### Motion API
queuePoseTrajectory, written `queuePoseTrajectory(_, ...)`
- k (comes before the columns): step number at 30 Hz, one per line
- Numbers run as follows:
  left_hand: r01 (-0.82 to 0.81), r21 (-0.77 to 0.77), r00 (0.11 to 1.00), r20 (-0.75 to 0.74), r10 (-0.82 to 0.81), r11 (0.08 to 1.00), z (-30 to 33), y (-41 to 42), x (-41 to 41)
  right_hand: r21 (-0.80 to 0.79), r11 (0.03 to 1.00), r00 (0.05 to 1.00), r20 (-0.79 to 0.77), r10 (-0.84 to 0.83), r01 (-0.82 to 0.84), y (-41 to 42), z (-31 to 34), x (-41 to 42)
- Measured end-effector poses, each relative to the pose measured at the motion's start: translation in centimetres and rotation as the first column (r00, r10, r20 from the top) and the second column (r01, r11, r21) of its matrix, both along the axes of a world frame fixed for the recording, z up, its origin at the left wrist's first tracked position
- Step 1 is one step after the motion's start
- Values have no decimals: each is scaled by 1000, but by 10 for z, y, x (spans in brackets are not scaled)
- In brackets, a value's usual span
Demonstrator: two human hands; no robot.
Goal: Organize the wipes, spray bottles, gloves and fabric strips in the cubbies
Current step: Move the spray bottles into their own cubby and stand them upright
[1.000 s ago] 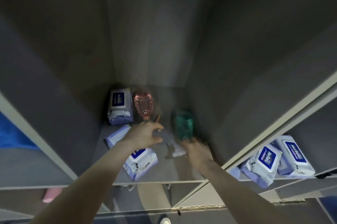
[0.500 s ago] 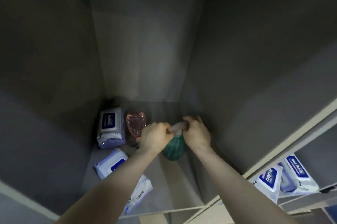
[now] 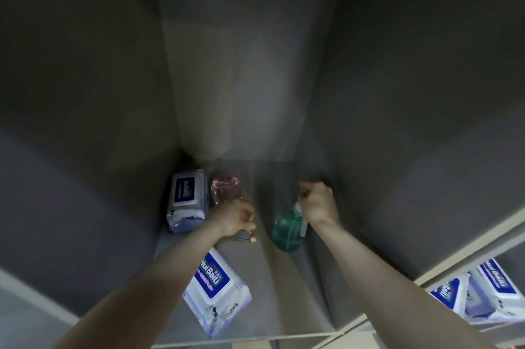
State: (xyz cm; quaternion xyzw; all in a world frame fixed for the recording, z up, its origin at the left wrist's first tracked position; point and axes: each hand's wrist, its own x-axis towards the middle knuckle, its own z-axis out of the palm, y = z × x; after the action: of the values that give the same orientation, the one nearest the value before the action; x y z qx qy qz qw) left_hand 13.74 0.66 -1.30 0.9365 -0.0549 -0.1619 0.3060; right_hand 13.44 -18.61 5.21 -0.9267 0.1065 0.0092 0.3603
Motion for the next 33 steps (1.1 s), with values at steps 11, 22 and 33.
queuePoseTrajectory(11, 375, 646, 856, 34, -516, 665, -66, -18, 19, -173, 975, 990, -6, 143, -142, -14, 9, -7)
queuePoseTrajectory(22, 270, 661, 700, 365, -614, 700, -57, -4, 16, -269, 884, 923, -164, 349, -383, -14, 3, -21)
queuePoseTrajectory(33, -318, -649, 895, 35, 445, 691, 27, 14, 56, -245, 923, 953, -132, 271, -296, -15, 12, -18)
